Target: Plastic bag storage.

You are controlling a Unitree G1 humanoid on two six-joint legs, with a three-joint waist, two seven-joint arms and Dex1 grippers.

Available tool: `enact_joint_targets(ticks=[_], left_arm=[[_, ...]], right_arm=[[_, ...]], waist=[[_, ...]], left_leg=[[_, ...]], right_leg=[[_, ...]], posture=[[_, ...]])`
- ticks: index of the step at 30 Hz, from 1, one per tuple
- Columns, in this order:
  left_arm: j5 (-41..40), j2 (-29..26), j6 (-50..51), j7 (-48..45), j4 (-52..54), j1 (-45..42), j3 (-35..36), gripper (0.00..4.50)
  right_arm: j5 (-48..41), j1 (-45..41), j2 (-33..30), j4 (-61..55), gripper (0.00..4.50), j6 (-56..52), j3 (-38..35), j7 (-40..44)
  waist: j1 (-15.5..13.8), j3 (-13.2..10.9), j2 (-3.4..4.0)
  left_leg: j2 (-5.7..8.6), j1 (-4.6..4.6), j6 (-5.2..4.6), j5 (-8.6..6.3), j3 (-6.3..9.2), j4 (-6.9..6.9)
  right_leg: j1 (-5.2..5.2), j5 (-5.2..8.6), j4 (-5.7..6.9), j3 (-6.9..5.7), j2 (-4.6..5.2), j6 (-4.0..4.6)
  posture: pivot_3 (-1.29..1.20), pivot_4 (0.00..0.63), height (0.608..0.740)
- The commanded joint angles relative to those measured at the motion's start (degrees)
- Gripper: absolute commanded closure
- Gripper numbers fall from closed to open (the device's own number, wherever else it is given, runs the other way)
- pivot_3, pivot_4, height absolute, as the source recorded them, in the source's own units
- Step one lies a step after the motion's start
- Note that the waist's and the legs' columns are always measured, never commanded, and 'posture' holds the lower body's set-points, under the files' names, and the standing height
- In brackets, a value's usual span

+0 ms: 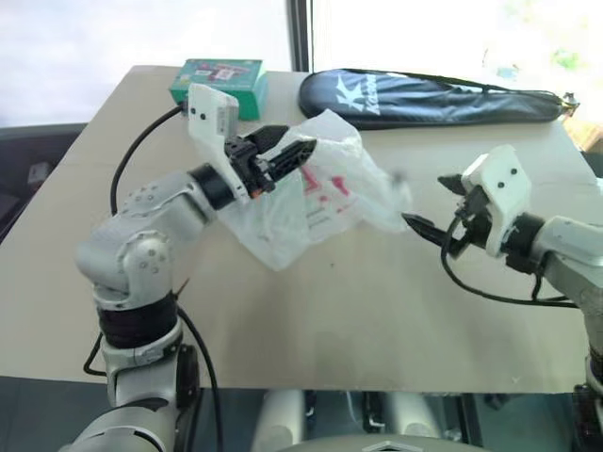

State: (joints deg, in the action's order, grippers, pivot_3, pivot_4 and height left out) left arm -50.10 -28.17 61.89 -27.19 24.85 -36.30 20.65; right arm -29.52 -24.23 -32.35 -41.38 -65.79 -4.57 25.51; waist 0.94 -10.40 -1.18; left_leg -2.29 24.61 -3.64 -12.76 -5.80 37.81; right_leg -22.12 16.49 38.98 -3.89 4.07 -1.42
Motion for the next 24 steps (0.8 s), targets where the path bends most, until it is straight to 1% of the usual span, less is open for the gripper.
enact_joint_targets(ticks=[1,3,4,7,8,9,11,12,13,14,15,16,20,21,23,24], left_arm=[[-10.62,-4.53,5.66,1.08,1.75,1.75,8.18,1.39],[-14.66,-7.88,7.81,1.75,2.72,5.11,11.46,1.39],[-16.71,-9.77,8.84,1.32,3.85,8.25,13.22,1.39],[-16.79,-14.98,7.71,-4.37,13.11,23.52,16.41,1.35],[-15.81,-16.01,6.25,-6.33,15.58,28.73,17.11,1.35],[-12.48,-17.24,3.19,-9.77,18.20,34.95,17.04,1.35],[-6.64,-18.30,-2.78,-14.89,21.58,44.49,16.56,1.35],[-5.13,-18.29,-4.94,-16.20,22.22,47.36,16.39,1.35],[-1.43,-18.31,-8.33,-16.20,22.41,49.24,14.33,1.35],[1.39,-18.16,-11.05,-16.14,22.51,50.14,12.20,1.35],[2.34,-17.49,-12.30,-15.15,22.20,49.43,10.27,1.35],[3.03,-16.70,-12.85,-13.42,21.57,47.98,8.15,1.35],[11.09,-16.18,-16.36,-9.28,18.89,41.71,-3.07,1.35],[13.14,-16.14,-17.08,-8.59,17.75,39.96,-5.99,1.35],[17.60,-16.33,-17.80,-7.11,15.04,36.42,-12.12,1.35],[18.53,-16.04,-17.49,-7.01,13.80,34.63,-14.80,1.35]], right_arm=[[0.66,-1.18,3.46,2.86,0.00,-0.30,1.08,-3.57],[1.67,-1.30,5.83,6.15,0.00,1.20,1.38,-5.30],[2.72,-1.28,6.63,8.62,0.00,2.76,1.68,-5.99],[6.89,-1.56,6.18,15.94,0.76,8.31,3.40,-6.51],[7.37,-2.02,6.45,17.53,1.19,9.34,3.08,-6.81],[7.53,-2.39,6.56,18.46,1.83,9.98,2.87,-6.70],[8.14,-2.97,6.50,19.87,2.67,11.01,2.89,-6.43],[8.45,-3.09,6.33,20.27,3.15,11.41,3.04,-6.23],[8.63,-3.13,6.20,20.75,3.46,11.83,3.10,-5.94],[8.91,-3.15,5.90,21.16,3.91,12.23,3.32,-5.59],[9.43,-3.22,5.56,21.53,4.24,12.63,3.68,-5.33],[9.95,-3.29,5.29,21.81,4.47,12.88,3.93,-5.23],[10.38,-3.82,4.79,21.57,4.47,12.37,3.39,-5.43],[10.53,-3.92,4.64,21.33,4.47,12.15,3.28,-5.52],[10.66,-3.94,4.70,20.84,4.47,11.59,3.07,-5.97],[10.80,-3.81,4.45,20.40,4.47,11.20,3.31,-5.99]], waist=[[-0.01,-0.01,0.03],[-0.06,-0.01,0.01],[-0.05,0.01,-0.02],[0.00,0.04,-0.06],[-0.12,0.02,-0.03],[-0.33,0.02,-0.04],[-0.25,0.02,-0.01],[-0.32,0.04,0.02],[-0.39,0.05,0.03],[-0.45,0.08,0.07],[-0.59,0.13,0.14],[-0.67,0.15,0.18],[-0.63,0.17,0.20],[-0.54,0.17,0.20],[-0.49,0.17,0.20],[-0.48,0.18,0.21]], left_leg=[[-0.01,0.01,0.00,0.00,0.00,0.00],[0.00,0.05,0.00,0.00,0.00,0.00],[0.02,0.06,0.00,0.00,-0.01,0.00],[0.11,0.11,-0.02,-0.01,-0.02,-0.01],[0.13,0.09,-0.06,-0.04,-0.06,-0.04],[0.14,0.12,-0.08,-0.06,-0.10,-0.05],[0.12,0.11,-0.07,-0.06,-0.07,-0.05],[0.12,0.10,-0.05,-0.07,-0.07,-0.10],[0.12,0.06,0.00,-0.07,-0.07,-0.18],[0.11,0.04,0.23,-0.16,-0.05,-0.21],[0.12,0.01,0.30,-0.14,-0.02,-0.25],[0.12,-0.01,0.35,-0.11,-0.01,-0.28],[0.13,0.01,0.32,-0.07,0.00,-0.29],[0.13,0.02,0.11,0.04,-0.02,-0.29],[0.13,0.03,0.07,0.04,-0.04,-0.32],[0.13,0.04,0.07,0.04,-0.04,-0.37]], right_leg=[[-0.01,0.00,-0.01,0.00,-0.01,0.00],[-0.02,0.00,-0.04,0.02,-0.01,0.00],[-0.03,0.00,-0.06,0.04,0.00,0.00],[-0.03,0.00,-0.17,0.05,0.07,-0.01],[-0.03,0.00,-0.20,0.07,0.10,0.00],[-0.07,0.01,-0.20,0.05,0.14,0.00],[-0.07,0.01,-0.19,0.02,0.13,0.01],[-0.08,0.02,-0.17,0.02,0.13,0.03],[-0.08,0.02,-0.17,0.00,0.13,0.04],[-0.08,0.02,-0.16,-0.03,0.12,0.06],[-0.06,0.02,-0.15,-0.05,0.13,0.06],[-0.05,0.02,-0.15,-0.05,0.13,0.07],[-0.04,0.01,-0.15,0.00,0.13,0.07],[-0.06,0.00,-0.15,0.04,0.12,0.07],[-0.08,0.00,-0.14,0.05,0.10,0.06],[-0.11,0.00,-0.15,0.05,0.09,0.07]], posture=[[0.00,0.150,0.740],[0.00,0.150,0.740],[0.00,0.150,0.740],[0.00,0.150,0.740],[0.00,0.150,0.740],[0.00,0.150,0.740],[0.00,0.150,0.740],[0.00,0.150,0.740],[0.00,0.150,0.740],[0.00,0.150,0.740],[0.00,0.150,0.740],[0.00,0.150,0.740],[0.00,0.150,0.740],[0.00,0.150,0.740],[0.00,0.150,0.740],[0.00,0.150,0.740]])
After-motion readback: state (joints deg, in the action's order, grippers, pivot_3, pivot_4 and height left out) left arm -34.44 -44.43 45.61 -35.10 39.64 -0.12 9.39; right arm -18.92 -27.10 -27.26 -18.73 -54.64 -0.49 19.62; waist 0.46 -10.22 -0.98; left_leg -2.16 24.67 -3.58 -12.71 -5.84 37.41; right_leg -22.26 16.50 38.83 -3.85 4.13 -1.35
